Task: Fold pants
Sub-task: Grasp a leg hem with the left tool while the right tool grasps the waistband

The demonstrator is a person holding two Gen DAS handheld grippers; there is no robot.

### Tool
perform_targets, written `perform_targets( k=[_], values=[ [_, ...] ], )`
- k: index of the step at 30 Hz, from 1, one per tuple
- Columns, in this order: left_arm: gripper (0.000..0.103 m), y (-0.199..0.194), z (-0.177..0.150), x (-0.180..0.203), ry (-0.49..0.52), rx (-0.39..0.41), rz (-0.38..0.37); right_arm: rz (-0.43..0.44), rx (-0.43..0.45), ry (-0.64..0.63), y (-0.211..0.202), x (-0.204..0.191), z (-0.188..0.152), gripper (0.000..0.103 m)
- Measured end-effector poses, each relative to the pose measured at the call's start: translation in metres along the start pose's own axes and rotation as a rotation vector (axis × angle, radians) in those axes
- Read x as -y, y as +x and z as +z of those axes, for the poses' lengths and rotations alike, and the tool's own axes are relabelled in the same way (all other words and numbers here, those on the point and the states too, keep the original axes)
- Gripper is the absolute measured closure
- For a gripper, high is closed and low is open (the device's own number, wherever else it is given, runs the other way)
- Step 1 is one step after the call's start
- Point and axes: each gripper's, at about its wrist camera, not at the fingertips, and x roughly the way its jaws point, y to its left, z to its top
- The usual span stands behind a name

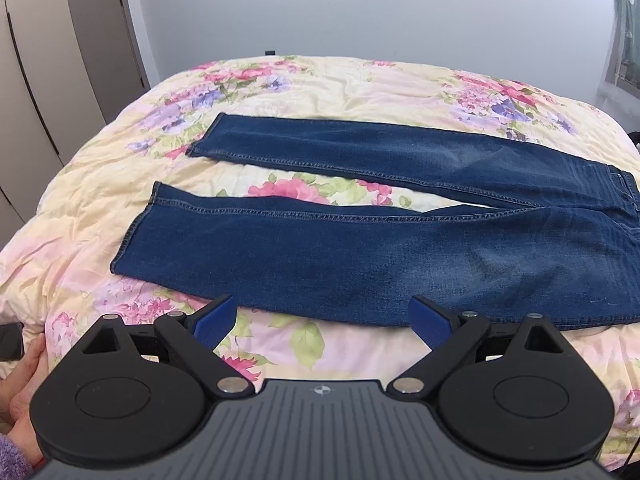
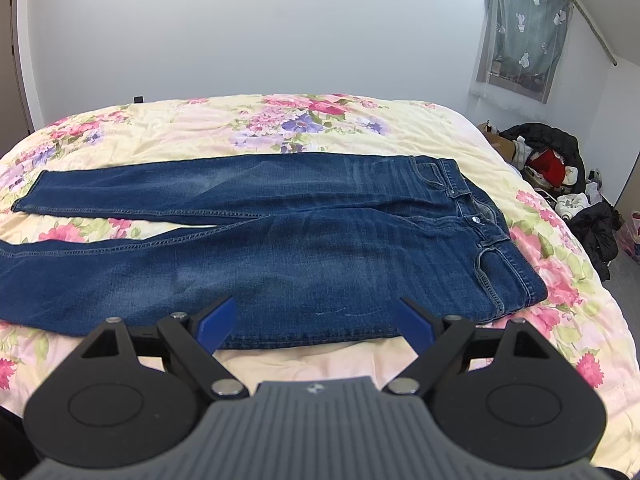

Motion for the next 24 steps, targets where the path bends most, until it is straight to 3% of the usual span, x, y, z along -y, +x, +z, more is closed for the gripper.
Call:
perform_targets(
  k=[8,11,13,17,21,24],
  values=[
    [0.0,0.021,0.017,-0.071,-0.01,0.056,0.111,-0.014,0.087,0.118,0.013,0.088,0.014,0.02],
    [0.0,0.04,0.018,-0.115,-0.082,0.095,0.109,0.043,0.078,0.219,0.032,0.144,0.015,0.02],
    [0.0,0.057,0.015,-0.144,-0.122,0.1,0.069,0.059,0.049,0.275,0.047,0.176,0.012,0.02],
    [0.0,0.093,0.001,-0.187,-0.246,0.073,0.08,0.011,0.012,0.346,0.066,0.21,0.004,0.02],
    [0.0,0.129,-0.011,-0.209,-0.283,0.016,0.153,-0.09,-0.063,0.489,0.102,0.252,-0.018,0.02],
    [0.0,0.153,-0.014,-0.217,-0.287,-0.015,0.129,-0.075,-0.087,0.589,0.125,0.277,-0.032,0.02]
  ],
)
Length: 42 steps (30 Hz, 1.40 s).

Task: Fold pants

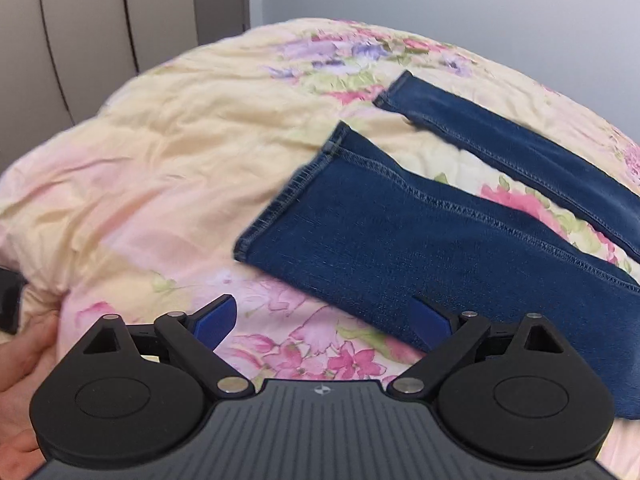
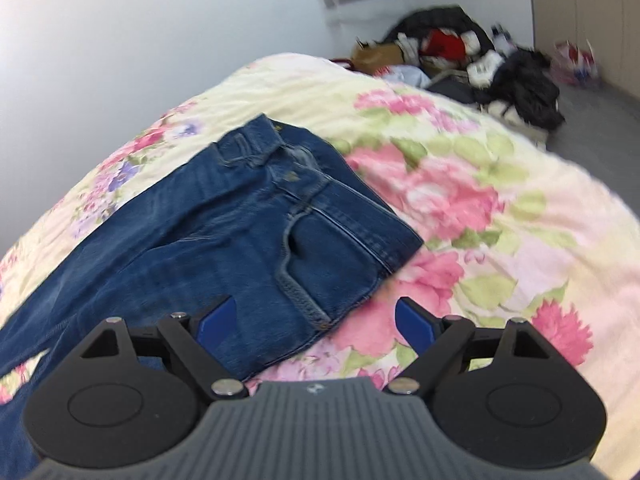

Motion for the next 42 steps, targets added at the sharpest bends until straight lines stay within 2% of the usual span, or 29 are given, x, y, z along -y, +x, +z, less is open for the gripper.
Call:
perform_targets(
  k=[3,6,10,12,14,16,20,23,26,28,30,32,34,38,42],
  values=[
    [0.0,0.02,0.002,0.004,0.025,-0.016,0.003,0.021,-0.033,0.104,0.023,0.019,0.001,0.021],
    [0.004,0.035,0.003,0.011,0.029,-0.027,-0.033,0.042,-0.077,0.185,0.042,0.028,-0.003,0.021],
    [0.004,0.051,0.007,0.011,-0.047,-0.022,-0.1,0.08,-0.082,0.26,0.06,0.033,-0.008,0.02],
    [0.004,0.054,0.01,0.01,-0.094,-0.015,-0.12,0.088,-0.054,0.271,0.065,0.032,-0.007,0.021],
    [0.004,0.057,0.013,0.008,-0.133,-0.011,-0.148,0.091,-0.045,0.261,0.07,0.029,-0.001,0.027],
    [0.006,0.06,0.016,0.005,-0.181,-0.012,-0.178,0.101,-0.067,0.251,0.079,0.026,0.005,0.041],
    [0.01,0.062,0.018,-0.008,-0.294,-0.022,-0.223,0.091,-0.087,0.305,0.092,0.028,0.009,0.041],
    [0.014,0.06,0.013,-0.013,-0.29,-0.01,-0.221,0.1,-0.079,0.356,0.093,0.035,0.005,0.041],
    [0.016,0.061,0.01,-0.014,-0.3,0.007,-0.23,0.099,-0.071,0.347,0.093,0.033,0.004,0.04],
    [0.024,0.062,0.012,-0.015,-0.328,0.019,-0.239,0.094,-0.071,0.343,0.095,0.032,0.006,0.043],
    [0.046,0.06,0.014,-0.016,-0.347,0.019,-0.232,0.062,-0.077,0.336,0.096,0.032,0.006,0.059],
    [0.091,0.057,0.014,-0.02,-0.347,0.022,-0.196,0.075,-0.079,0.36,0.094,0.037,0.005,0.071],
    [0.092,0.054,0.012,-0.025,-0.349,0.033,-0.21,0.087,-0.077,0.375,0.094,0.04,0.005,0.076],
    [0.094,0.048,0.009,-0.022,-0.327,0.054,-0.191,0.088,-0.063,0.343,0.092,0.034,0.006,0.083],
    [0.094,0.04,0.007,-0.029,-0.369,0.074,-0.212,0.108,-0.052,0.375,0.087,0.037,0.006,0.088]
  ],
)
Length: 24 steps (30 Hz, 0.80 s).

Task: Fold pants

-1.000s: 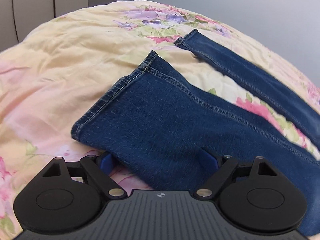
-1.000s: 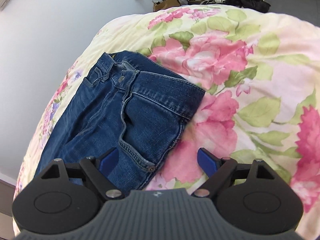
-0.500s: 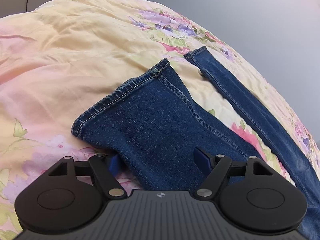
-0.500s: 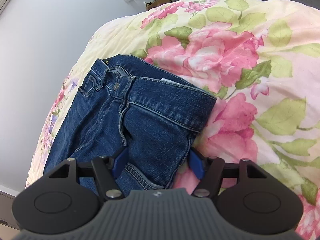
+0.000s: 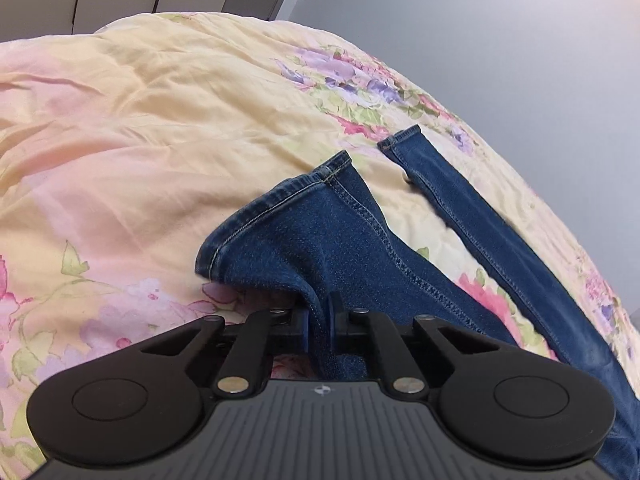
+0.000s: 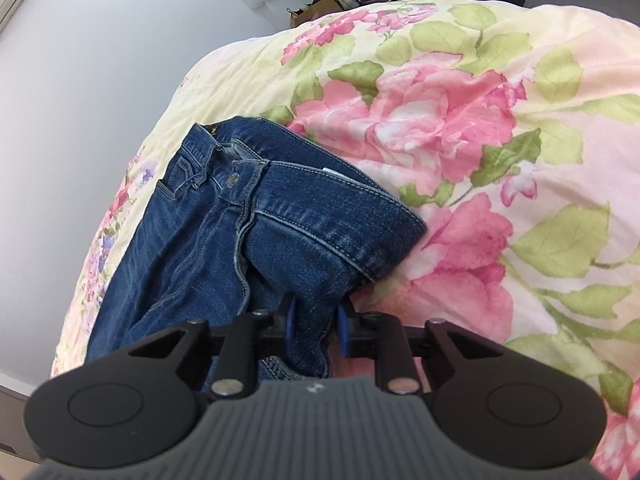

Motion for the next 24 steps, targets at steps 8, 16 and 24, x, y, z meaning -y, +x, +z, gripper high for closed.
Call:
perform_targets(
  k=[8,16,24],
  values=[
    [0.094,-0.003,-0.002,-0.013,-0.039,0.006,-0.022,0.011,0.005,0.005,-0.003,-0.001,0.001,0.09],
    [0.1,-0.017,0.026,0.003,-0.049,0.078,-0.14,0.076,0.021,0.079,-0.015,-0.007,0.01,0.095],
    [0.1,-0.014,0.053,0.027,-0.051,0.089,-0.165,0.156,0.049,0.122,-0.026,-0.028,0.03,0.097]
  ],
)
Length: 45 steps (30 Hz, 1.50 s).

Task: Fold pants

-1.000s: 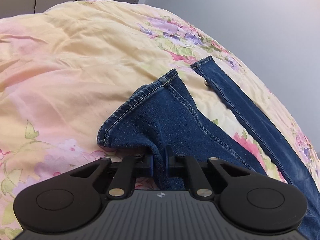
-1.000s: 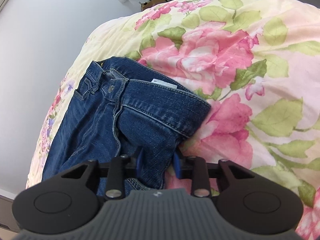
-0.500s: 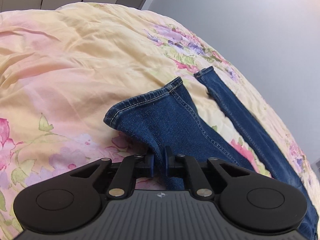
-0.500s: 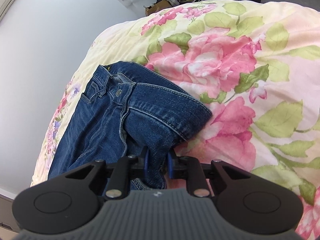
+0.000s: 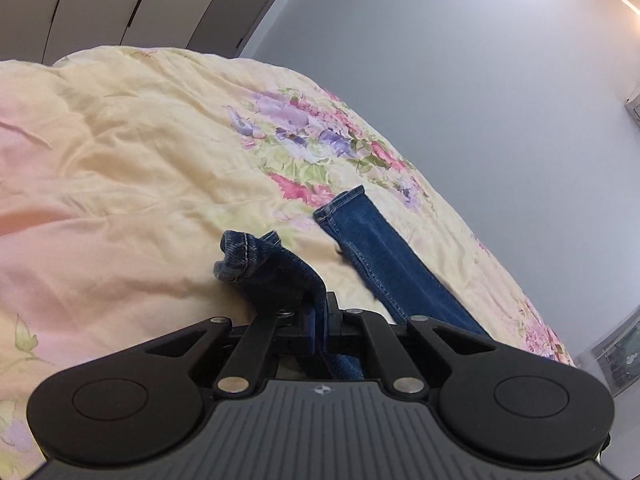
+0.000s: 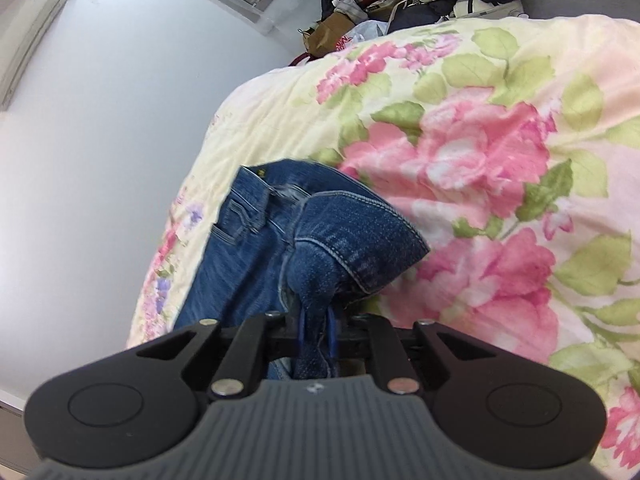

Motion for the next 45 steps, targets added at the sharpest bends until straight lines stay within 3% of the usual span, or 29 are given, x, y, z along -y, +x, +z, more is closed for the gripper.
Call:
perform_targets(
  k=[9,13,20,23,24,27,33,45],
  values=[
    [0.1,0.047,0.065,0.066,0.071,0.027,-0.031,0.074,0.014,-0.01,0.02,-0.062,0.037,0.098],
    [0.1,0.092,0.084,0.094,0.126,0.013,0.005,0.087,0.018,-0.015,0.063,-0.1,0.071,0.098],
    [0.1,0.183,0.087,0.129,0.217,-0.048,0.108,0.041,0.008,-0.036,0.145,-0.144,0.108,0.098],
    [0.1,0.221,0.087,0.139,0.252,-0.086,0.16,-0.03,0.004,-0.035,0.202,-0.165,0.113,0.098],
    [0.099,0.232,0.086,0.141,0.255,-0.101,0.182,-0.03,0.004,-0.035,0.202,-0.165,0.113,0.098],
    [0.099,0.264,0.081,0.143,0.237,-0.14,0.24,-0.121,-0.003,-0.035,0.252,-0.168,0.11,0.097],
    [0.098,0.303,0.065,0.15,0.335,-0.159,0.32,-0.197,0.006,-0.03,0.296,-0.154,0.099,0.097],
    [0.096,0.328,0.066,0.148,0.327,-0.12,0.355,-0.237,0.037,-0.049,0.316,-0.158,0.094,0.095]
  ],
)
